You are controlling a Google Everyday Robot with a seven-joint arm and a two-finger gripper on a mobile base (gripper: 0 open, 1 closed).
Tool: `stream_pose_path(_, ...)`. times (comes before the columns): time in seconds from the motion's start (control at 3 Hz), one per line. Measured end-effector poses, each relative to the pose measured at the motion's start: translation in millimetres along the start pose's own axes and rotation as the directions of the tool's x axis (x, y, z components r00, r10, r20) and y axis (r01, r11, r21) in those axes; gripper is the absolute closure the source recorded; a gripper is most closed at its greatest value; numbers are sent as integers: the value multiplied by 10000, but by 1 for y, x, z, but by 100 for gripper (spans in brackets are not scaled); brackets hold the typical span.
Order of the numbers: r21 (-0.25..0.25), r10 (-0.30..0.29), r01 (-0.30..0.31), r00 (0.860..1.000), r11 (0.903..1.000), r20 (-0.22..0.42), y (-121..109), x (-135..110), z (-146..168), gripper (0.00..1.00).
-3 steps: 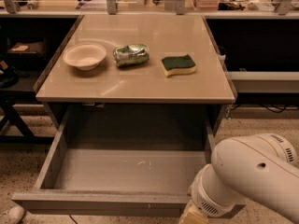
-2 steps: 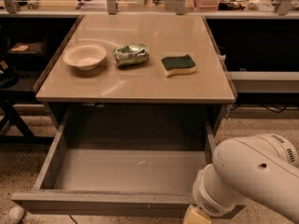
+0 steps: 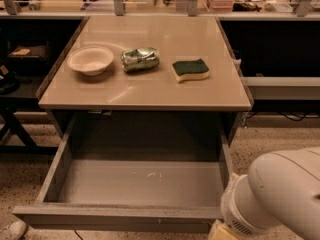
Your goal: Open top drawer
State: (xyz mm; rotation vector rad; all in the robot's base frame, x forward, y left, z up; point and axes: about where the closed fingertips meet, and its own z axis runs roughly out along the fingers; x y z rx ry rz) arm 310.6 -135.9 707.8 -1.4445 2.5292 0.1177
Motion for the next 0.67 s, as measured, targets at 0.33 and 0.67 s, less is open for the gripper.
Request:
stream_pose_path(0.33,1457,1101,-1105,9939,9831,106,-2,37,-74,0)
stream_pose_path(0.67,2537,1759,-1742,9843,9515,160,3,62,-124,0)
